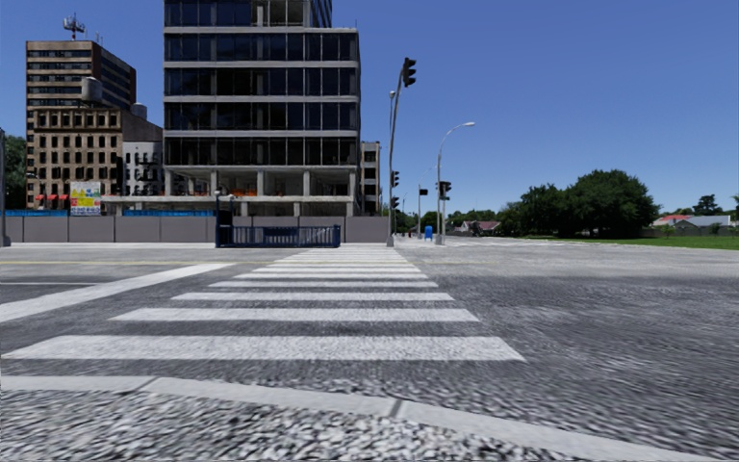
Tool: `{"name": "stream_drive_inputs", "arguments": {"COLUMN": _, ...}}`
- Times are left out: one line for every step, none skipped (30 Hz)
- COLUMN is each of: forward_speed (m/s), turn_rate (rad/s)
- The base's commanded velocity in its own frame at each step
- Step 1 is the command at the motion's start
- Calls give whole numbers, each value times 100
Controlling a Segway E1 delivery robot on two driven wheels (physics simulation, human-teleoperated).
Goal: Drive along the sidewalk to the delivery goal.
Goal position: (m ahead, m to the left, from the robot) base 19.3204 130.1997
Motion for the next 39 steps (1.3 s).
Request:
{"name": "stream_drive_inputs", "arguments": {"forward_speed": 200, "turn_rate": 0}}
{"name": "stream_drive_inputs", "arguments": {"forward_speed": 200, "turn_rate": 0}}
{"name": "stream_drive_inputs", "arguments": {"forward_speed": 200, "turn_rate": 0}}
{"name": "stream_drive_inputs", "arguments": {"forward_speed": 200, "turn_rate": 0}}
{"name": "stream_drive_inputs", "arguments": {"forward_speed": 200, "turn_rate": 0}}
{"name": "stream_drive_inputs", "arguments": {"forward_speed": 200, "turn_rate": 0}}
{"name": "stream_drive_inputs", "arguments": {"forward_speed": 200, "turn_rate": 0}}
{"name": "stream_drive_inputs", "arguments": {"forward_speed": 200, "turn_rate": 0}}
{"name": "stream_drive_inputs", "arguments": {"forward_speed": 200, "turn_rate": 0}}
{"name": "stream_drive_inputs", "arguments": {"forward_speed": 200, "turn_rate": 0}}
{"name": "stream_drive_inputs", "arguments": {"forward_speed": 200, "turn_rate": 0}}
{"name": "stream_drive_inputs", "arguments": {"forward_speed": 200, "turn_rate": 0}}
{"name": "stream_drive_inputs", "arguments": {"forward_speed": 200, "turn_rate": 0}}
{"name": "stream_drive_inputs", "arguments": {"forward_speed": 200, "turn_rate": 0}}
{"name": "stream_drive_inputs", "arguments": {"forward_speed": 200, "turn_rate": 0}}
{"name": "stream_drive_inputs", "arguments": {"forward_speed": 200, "turn_rate": 0}}
{"name": "stream_drive_inputs", "arguments": {"forward_speed": 200, "turn_rate": 0}}
{"name": "stream_drive_inputs", "arguments": {"forward_speed": 200, "turn_rate": 0}}
{"name": "stream_drive_inputs", "arguments": {"forward_speed": 200, "turn_rate": 0}}
{"name": "stream_drive_inputs", "arguments": {"forward_speed": 200, "turn_rate": 0}}
{"name": "stream_drive_inputs", "arguments": {"forward_speed": 200, "turn_rate": 0}}
{"name": "stream_drive_inputs", "arguments": {"forward_speed": 200, "turn_rate": 0}}
{"name": "stream_drive_inputs", "arguments": {"forward_speed": 200, "turn_rate": 0}}
{"name": "stream_drive_inputs", "arguments": {"forward_speed": 200, "turn_rate": 0}}
{"name": "stream_drive_inputs", "arguments": {"forward_speed": 200, "turn_rate": 0}}
{"name": "stream_drive_inputs", "arguments": {"forward_speed": 200, "turn_rate": 0}}
{"name": "stream_drive_inputs", "arguments": {"forward_speed": 200, "turn_rate": 0}}
{"name": "stream_drive_inputs", "arguments": {"forward_speed": 200, "turn_rate": 0}}
{"name": "stream_drive_inputs", "arguments": {"forward_speed": 200, "turn_rate": 0}}
{"name": "stream_drive_inputs", "arguments": {"forward_speed": 200, "turn_rate": 0}}
{"name": "stream_drive_inputs", "arguments": {"forward_speed": 200, "turn_rate": 0}}
{"name": "stream_drive_inputs", "arguments": {"forward_speed": 200, "turn_rate": 0}}
{"name": "stream_drive_inputs", "arguments": {"forward_speed": 200, "turn_rate": 0}}
{"name": "stream_drive_inputs", "arguments": {"forward_speed": 200, "turn_rate": 0}}
{"name": "stream_drive_inputs", "arguments": {"forward_speed": 200, "turn_rate": 0}}
{"name": "stream_drive_inputs", "arguments": {"forward_speed": 200, "turn_rate": 0}}
{"name": "stream_drive_inputs", "arguments": {"forward_speed": 200, "turn_rate": 0}}
{"name": "stream_drive_inputs", "arguments": {"forward_speed": 200, "turn_rate": 0}}
{"name": "stream_drive_inputs", "arguments": {"forward_speed": 200, "turn_rate": 0}}
